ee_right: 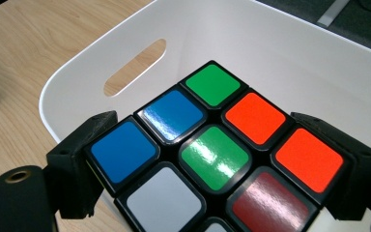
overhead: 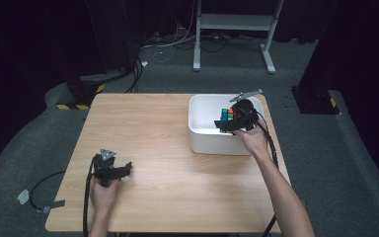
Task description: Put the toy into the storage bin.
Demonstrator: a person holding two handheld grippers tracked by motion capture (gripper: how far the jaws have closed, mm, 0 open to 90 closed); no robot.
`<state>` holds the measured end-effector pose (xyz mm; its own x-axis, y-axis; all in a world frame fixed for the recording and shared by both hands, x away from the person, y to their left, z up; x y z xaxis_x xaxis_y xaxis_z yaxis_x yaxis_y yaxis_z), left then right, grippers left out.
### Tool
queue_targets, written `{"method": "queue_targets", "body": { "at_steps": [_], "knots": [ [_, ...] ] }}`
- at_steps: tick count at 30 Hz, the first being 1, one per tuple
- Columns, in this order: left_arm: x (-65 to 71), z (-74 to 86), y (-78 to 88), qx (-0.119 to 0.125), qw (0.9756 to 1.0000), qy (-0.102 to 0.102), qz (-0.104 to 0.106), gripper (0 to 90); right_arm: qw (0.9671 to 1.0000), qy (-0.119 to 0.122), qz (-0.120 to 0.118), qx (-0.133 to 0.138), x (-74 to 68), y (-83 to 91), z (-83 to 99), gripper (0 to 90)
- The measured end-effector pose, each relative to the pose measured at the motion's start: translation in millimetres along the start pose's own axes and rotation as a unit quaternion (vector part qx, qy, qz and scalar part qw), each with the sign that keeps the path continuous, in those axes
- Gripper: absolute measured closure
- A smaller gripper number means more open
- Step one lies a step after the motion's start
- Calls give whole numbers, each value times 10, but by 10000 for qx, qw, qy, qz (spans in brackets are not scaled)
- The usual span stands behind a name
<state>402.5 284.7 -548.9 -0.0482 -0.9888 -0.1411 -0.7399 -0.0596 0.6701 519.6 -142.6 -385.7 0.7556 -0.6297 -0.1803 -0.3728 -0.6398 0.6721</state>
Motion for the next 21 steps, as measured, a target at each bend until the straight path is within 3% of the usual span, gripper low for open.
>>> {"method": "queue_targets", "body": {
  "at_steps": [21],
  "knots": [
    [0,0,0,0,10000,0,0,144,9999,-144,41,-31,30,-34,111,133]
  ]
}}
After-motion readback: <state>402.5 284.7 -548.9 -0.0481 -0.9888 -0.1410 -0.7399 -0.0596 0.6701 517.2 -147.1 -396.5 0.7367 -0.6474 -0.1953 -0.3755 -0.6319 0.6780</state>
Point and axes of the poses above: each handheld gripper's, and its own axes: y roughly backward along the jaws, z roughly out of its underside, x roughly to its right, the point moved 3 cm from there along -y, roughly forward along the jaws, and after that the axes turned 12 degrees about -z, right-handed, at the moved point
